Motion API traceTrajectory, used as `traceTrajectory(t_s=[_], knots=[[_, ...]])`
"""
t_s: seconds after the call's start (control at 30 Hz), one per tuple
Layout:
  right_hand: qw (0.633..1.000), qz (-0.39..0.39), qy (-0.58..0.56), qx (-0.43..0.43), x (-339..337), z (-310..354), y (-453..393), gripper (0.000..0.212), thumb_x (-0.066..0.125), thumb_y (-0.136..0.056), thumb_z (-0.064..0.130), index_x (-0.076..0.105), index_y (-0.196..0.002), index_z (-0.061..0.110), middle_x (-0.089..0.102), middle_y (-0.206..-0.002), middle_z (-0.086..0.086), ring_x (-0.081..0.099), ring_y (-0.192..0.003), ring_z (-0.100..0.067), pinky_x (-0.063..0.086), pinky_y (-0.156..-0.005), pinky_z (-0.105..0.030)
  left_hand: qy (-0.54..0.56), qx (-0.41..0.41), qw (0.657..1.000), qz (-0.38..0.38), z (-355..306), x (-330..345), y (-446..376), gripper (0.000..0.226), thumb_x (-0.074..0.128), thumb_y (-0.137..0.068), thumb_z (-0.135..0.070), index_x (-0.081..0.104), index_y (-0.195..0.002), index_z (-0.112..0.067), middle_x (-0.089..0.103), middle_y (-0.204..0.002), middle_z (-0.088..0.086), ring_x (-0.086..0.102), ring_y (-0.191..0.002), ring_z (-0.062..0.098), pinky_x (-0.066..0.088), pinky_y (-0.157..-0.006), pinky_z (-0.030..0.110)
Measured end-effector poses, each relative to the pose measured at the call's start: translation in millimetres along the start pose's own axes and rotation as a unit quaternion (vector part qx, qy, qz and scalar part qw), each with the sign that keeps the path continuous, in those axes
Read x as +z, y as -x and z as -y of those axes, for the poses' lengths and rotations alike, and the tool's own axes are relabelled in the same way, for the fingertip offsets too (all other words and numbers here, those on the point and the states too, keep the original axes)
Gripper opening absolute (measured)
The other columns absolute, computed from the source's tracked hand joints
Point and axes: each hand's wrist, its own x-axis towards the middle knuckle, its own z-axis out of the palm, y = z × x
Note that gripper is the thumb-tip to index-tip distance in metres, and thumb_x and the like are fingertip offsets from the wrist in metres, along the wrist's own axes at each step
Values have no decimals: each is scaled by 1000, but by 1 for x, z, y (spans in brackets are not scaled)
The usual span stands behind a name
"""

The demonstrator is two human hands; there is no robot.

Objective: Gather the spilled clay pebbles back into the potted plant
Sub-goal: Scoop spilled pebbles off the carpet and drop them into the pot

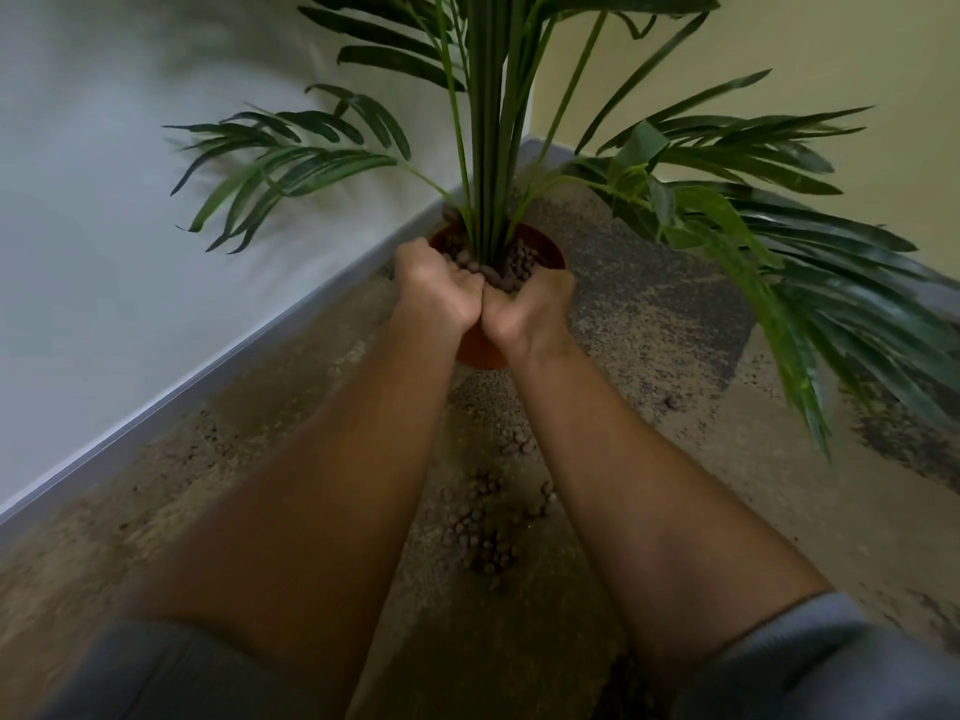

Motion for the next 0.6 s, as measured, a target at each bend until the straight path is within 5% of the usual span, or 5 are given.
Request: traceTrajectory(t_s=[0.1,0.2,0.3,0.43,0.6], knots=[[1000,22,-13,-5,-8,-4,3,51,21,-101,20,42,-141,-2,47,-139,-28,47,-129,-39,34,-114,-48,23,-14,1000,-2,1,-5,0,51,27,-100,-27,42,-139,3,51,-136,22,49,-126,33,31,-114,43],[1000,-1,-14,-13,-14,-7,8,49,26,-102,21,37,-144,-2,44,-144,-24,43,-134,-34,32,-116,-42,36,0,999,-19,2,-12,2,54,27,-102,-26,26,-148,0,35,-151,19,34,-140,30,23,-118,41],[999,-42,7,-16,-21,-9,13,51,25,-100,15,24,-149,-2,34,-151,-20,34,-141,-29,27,-118,-38,58,43,997,-31,3,-24,8,50,22,-103,-24,29,-148,-5,39,-150,14,40,-137,25,31,-115,35],[991,-86,96,-33,-41,-13,21,43,31,-100,15,42,-139,0,59,-127,-16,58,-118,-26,47,-105,-35,-2,78,988,-131,9,-52,13,43,25,-103,-26,48,-139,-18,57,-135,2,58,-113,13,45,-94,24],[958,-186,212,-50,-83,-10,18,27,43,-97,15,60,-114,5,68,-100,-6,67,-93,-17,57,-83,-26,-142,6,975,-170,29,-103,6,46,19,-104,-27,36,-147,-21,47,-144,-3,44,-131,12,30,-107,25]])
